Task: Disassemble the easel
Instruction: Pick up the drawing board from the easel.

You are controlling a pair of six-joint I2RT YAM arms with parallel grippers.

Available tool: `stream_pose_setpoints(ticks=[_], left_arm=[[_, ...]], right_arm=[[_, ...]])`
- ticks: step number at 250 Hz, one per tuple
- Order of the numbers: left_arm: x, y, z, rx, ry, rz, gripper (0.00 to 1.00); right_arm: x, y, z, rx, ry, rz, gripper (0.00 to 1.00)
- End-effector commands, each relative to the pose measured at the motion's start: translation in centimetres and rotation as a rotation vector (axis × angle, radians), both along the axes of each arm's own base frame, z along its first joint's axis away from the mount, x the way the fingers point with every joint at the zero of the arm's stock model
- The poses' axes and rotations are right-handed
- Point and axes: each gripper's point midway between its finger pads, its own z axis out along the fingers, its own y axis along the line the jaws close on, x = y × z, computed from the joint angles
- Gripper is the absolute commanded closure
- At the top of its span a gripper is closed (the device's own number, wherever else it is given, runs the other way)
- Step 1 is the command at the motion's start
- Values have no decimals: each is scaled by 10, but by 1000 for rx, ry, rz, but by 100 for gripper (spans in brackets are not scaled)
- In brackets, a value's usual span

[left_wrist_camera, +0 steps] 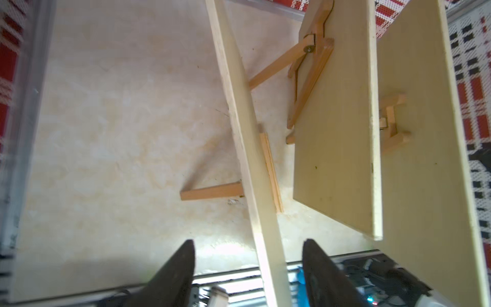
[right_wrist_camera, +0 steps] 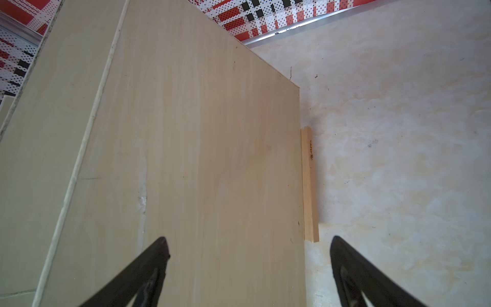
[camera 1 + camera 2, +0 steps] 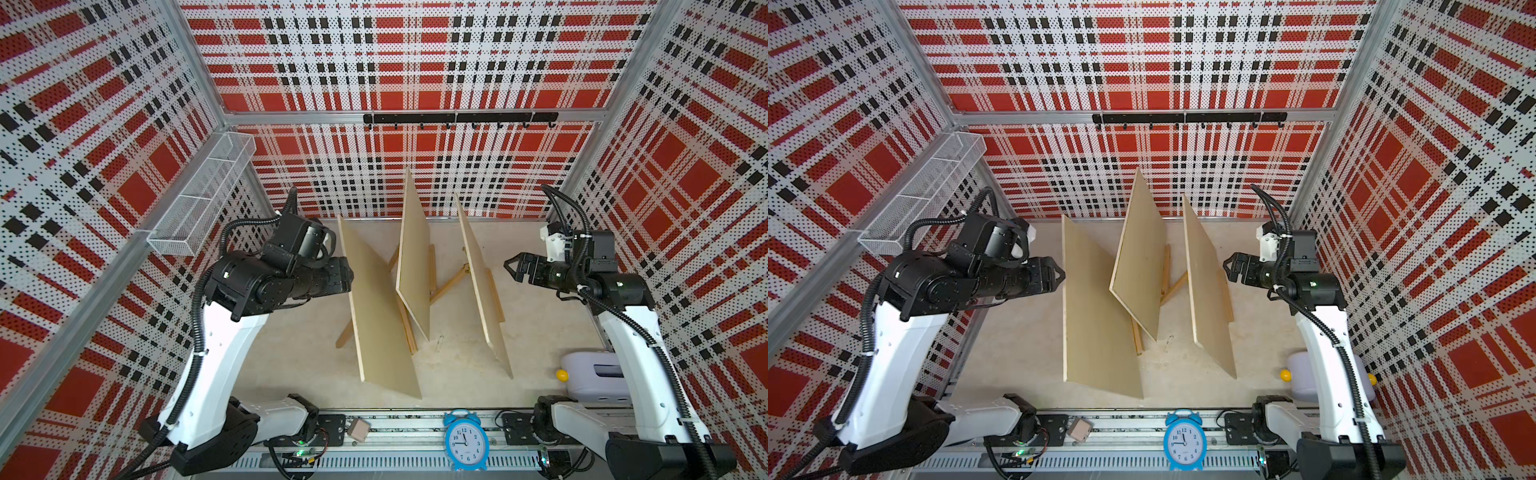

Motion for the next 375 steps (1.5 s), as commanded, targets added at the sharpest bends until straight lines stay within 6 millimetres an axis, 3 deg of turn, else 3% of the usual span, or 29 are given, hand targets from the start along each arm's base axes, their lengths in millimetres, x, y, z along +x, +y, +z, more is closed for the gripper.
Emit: stream_pose_setpoints(ticks=[1, 58, 124, 229, 357, 375], left_arm=[[-6, -3, -7, -46, 36, 57, 54], [-1, -11, -20, -29, 56, 79, 49], [11, -25, -36, -6, 90, 70, 53], [23, -29, -53, 63, 141, 103, 66], [19, -34, -61, 110, 204, 105, 76], [18, -33, -61, 112, 207, 108, 87]], right_arm=[[-3, 6, 15, 25, -43, 30, 2], [-5, 11, 14, 36, -47, 62, 0], [-4, 15, 14, 47, -48, 84, 0], [1, 21, 18, 60, -57, 120, 0], [11, 25, 13, 56, -43, 157, 0], [11, 25, 10, 54, -37, 159, 0]])
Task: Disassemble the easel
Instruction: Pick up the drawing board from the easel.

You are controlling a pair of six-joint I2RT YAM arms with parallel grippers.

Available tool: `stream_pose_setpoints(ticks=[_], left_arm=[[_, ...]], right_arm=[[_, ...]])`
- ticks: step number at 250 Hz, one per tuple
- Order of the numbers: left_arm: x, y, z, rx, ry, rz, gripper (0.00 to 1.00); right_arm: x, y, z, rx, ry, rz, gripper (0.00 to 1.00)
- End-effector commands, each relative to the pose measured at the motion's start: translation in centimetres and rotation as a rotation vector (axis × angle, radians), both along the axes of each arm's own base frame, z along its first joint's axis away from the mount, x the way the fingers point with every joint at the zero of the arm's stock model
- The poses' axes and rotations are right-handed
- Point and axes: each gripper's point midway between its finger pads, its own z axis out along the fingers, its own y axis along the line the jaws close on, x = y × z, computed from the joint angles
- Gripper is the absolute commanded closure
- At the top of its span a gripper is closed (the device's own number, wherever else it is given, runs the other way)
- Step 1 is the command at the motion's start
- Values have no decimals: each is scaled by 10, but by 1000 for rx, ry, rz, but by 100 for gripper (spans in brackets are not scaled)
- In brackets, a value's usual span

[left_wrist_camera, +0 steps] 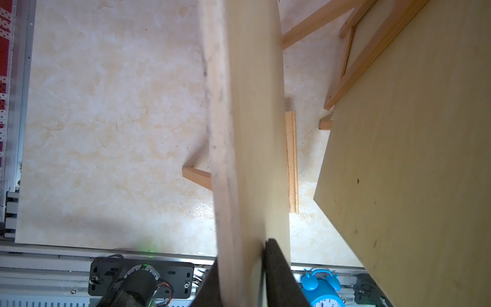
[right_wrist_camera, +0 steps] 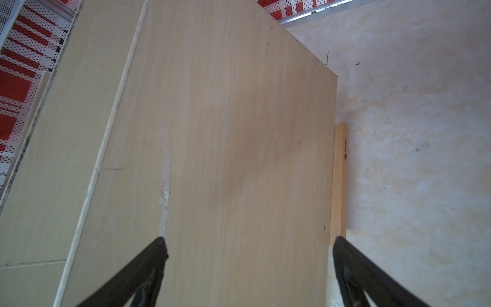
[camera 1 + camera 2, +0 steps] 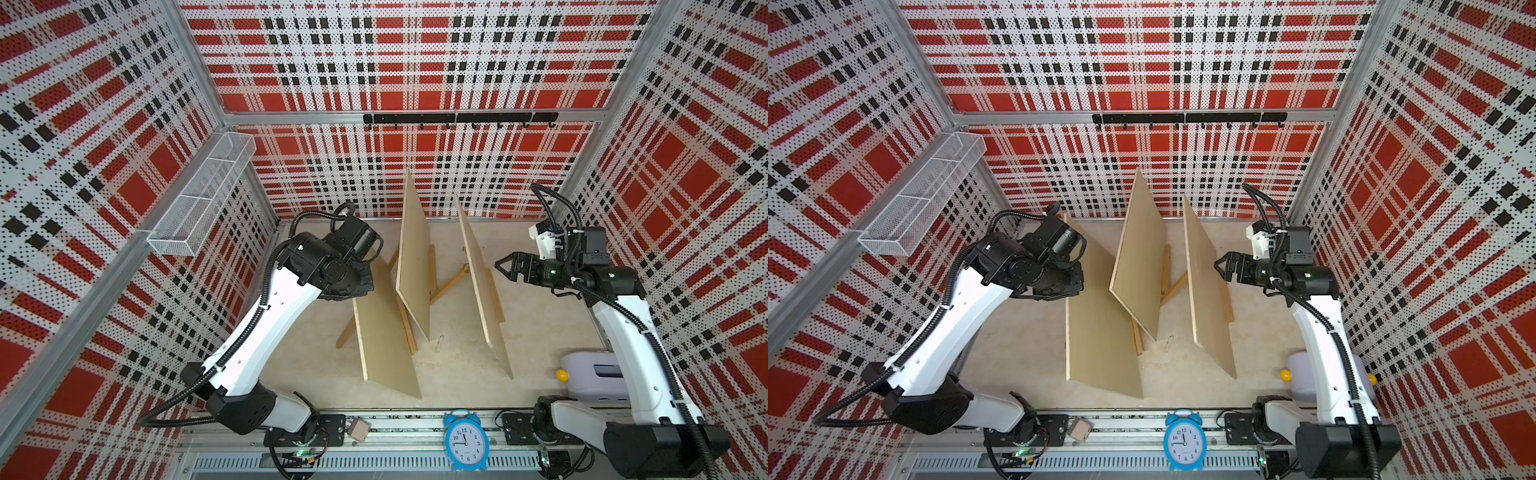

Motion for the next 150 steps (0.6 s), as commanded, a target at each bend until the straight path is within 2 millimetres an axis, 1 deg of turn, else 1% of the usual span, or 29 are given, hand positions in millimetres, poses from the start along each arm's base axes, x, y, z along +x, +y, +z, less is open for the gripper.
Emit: stream_pose_setpoints(ticks=[1, 10, 14, 63, 109, 150], left_arm=[[-4, -1, 6, -2, -3, 1, 88], [-5, 0, 6, -3, -3, 1, 98], [-5, 0, 6, -3, -3, 2, 100], [-4, -2, 10, -13, -14, -2, 100], [-4, -3, 13, -22, -21, -5, 100], [-4, -6, 18, -56, -49, -16, 100]], right_arm=[[5, 3, 16, -9, -65, 32, 0], [5, 3, 16, -9, -69, 33, 0], [5, 3, 15, -9, -65, 33, 0], [5, 4, 12, -5, -56, 37, 0], [3, 3, 13, -11, -65, 35, 0], [3, 3, 8, -17, -50, 35, 0]])
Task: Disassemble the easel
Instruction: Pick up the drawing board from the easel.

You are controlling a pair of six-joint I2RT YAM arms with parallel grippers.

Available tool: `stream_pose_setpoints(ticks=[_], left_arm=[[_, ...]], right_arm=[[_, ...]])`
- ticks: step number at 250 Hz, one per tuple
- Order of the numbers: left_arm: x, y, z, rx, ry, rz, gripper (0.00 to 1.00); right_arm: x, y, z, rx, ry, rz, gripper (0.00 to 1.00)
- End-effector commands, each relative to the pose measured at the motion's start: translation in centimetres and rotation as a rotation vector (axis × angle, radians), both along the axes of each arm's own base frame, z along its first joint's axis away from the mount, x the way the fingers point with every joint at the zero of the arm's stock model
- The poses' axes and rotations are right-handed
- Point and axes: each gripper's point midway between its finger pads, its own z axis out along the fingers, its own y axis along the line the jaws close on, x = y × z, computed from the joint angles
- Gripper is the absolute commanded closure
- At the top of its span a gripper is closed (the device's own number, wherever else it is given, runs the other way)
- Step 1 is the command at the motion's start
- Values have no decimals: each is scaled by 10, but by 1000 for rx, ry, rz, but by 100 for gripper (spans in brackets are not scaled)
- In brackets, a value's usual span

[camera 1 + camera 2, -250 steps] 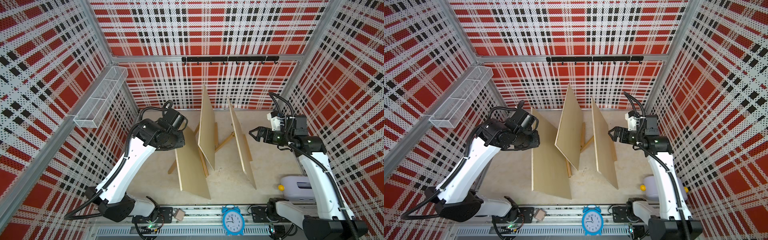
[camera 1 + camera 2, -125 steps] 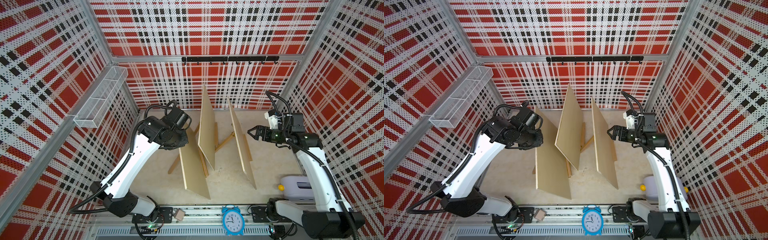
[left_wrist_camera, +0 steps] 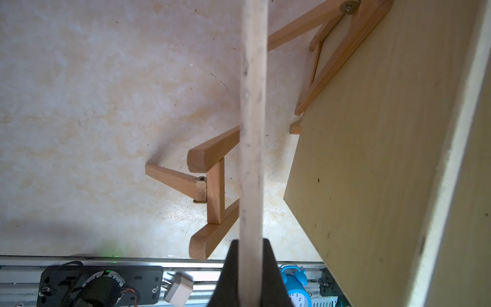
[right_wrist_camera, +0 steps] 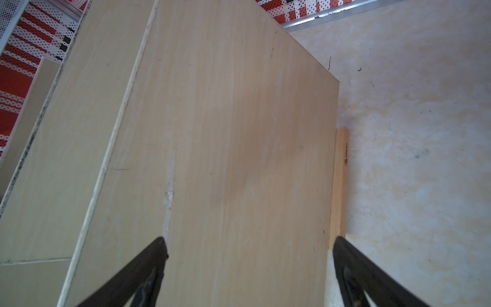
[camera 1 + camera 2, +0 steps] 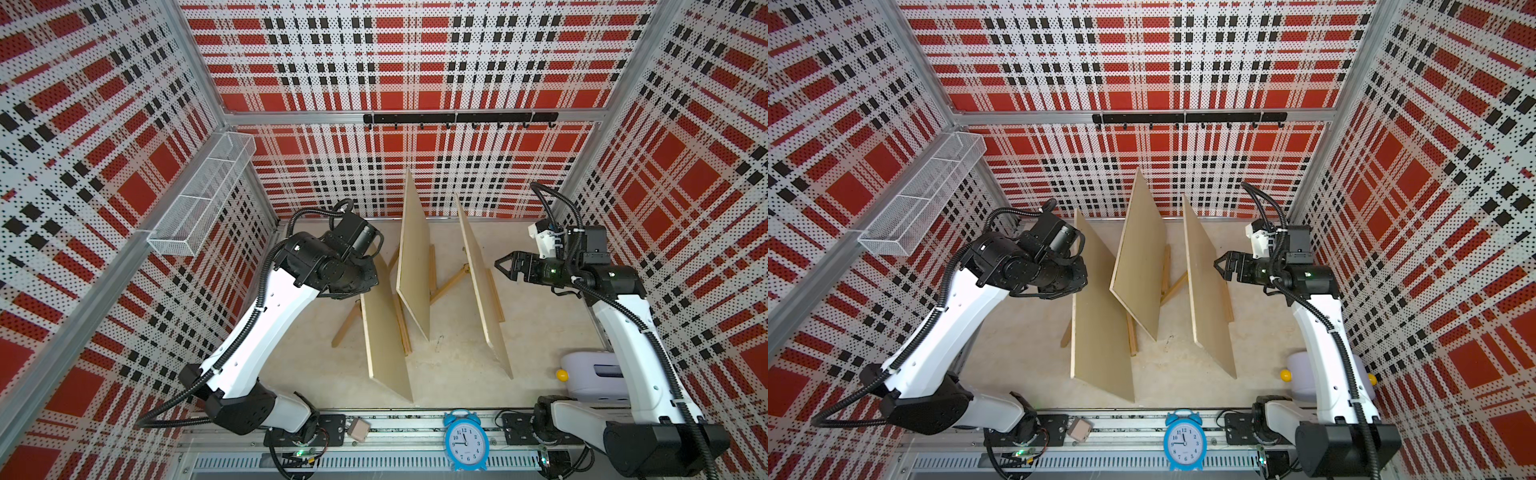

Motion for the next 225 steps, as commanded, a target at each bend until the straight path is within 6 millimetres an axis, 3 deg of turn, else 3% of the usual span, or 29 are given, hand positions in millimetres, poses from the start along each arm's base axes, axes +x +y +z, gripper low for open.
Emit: stream_pose_setpoints(ticks=[1, 51, 121, 225], left_arm=[[-7, 11, 5, 49, -24, -27, 100], [-2, 4, 21, -8, -99, -43, 100], [0, 12, 44, -16, -195, -22, 100], [-9, 5, 100, -130, -343, -96, 100]], right_arm=[[2, 2, 6, -12, -35, 20, 0], [0, -1, 5, -26, -35, 11, 0], [-6, -2, 5, -28, -35, 3, 0], [-10, -3, 7, -26, -43, -11, 0]])
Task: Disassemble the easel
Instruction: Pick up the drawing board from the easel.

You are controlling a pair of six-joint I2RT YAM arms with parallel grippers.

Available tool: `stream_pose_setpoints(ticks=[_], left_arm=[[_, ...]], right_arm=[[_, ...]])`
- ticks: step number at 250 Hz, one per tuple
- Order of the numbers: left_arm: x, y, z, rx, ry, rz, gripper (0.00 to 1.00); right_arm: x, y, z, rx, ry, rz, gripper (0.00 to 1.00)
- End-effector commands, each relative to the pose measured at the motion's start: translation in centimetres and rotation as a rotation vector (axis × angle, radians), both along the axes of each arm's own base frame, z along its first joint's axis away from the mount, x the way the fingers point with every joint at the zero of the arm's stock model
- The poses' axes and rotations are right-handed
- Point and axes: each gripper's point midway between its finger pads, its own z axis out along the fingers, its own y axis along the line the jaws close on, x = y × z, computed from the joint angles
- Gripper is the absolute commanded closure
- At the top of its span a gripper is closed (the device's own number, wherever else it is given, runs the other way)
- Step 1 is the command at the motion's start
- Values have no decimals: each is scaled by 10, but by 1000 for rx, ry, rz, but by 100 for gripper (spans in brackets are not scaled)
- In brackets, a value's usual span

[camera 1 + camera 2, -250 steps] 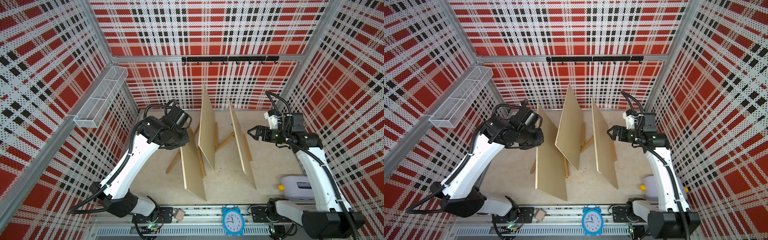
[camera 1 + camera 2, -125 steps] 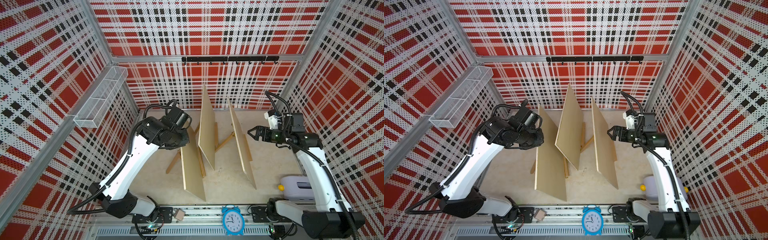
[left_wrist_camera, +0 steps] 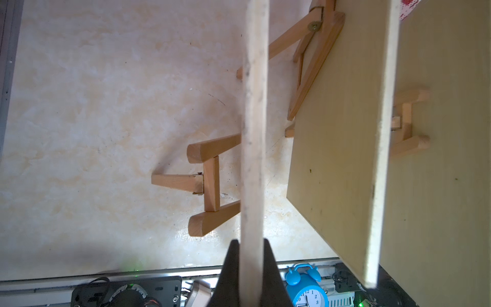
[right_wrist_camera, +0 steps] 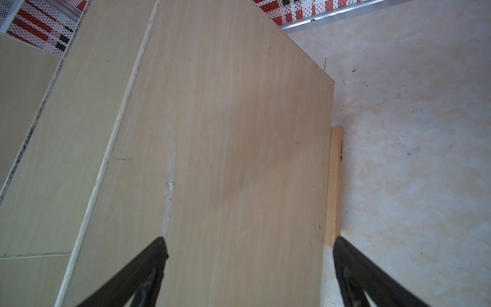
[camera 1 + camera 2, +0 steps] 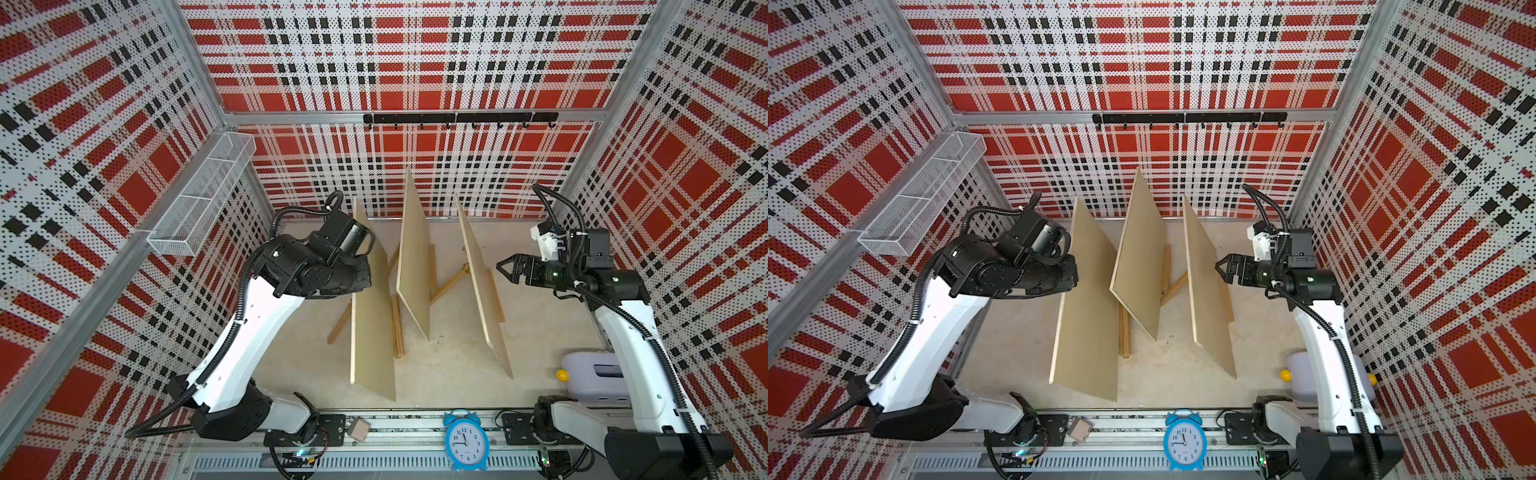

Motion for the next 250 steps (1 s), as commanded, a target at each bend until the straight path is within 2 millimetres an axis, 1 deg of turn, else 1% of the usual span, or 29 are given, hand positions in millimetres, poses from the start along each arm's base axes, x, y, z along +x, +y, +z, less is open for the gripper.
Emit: stream_pose_setpoints(ticks=[1, 44, 58, 118, 143, 173, 229, 250], left_arm=[[1, -3, 61, -151, -213, -19, 100], [-12, 3, 83, -214, -260, -29, 100], [-17, 8, 88, -215, -264, -20, 100], [-41, 45, 104, -180, -292, 42, 100], [-51, 53, 114, -189, -315, 35, 100], [-65, 59, 131, -245, -348, 24, 100], [-84, 71, 141, -301, -387, 19, 100], [-90, 82, 147, -317, -417, 50, 100]], right_arm=[[-2, 0, 6, -9, -32, -1, 0], [-5, 0, 8, -7, -36, -6, 0], [-5, 0, 8, -8, -37, -6, 0], [-5, 1, 9, -14, -36, -7, 0], [-3, 3, 10, -12, -35, -2, 0], [-2, 6, 11, -14, -36, 4, 0], [0, 11, 13, -18, -40, 17, 0], [1, 13, 14, -20, -42, 23, 0]])
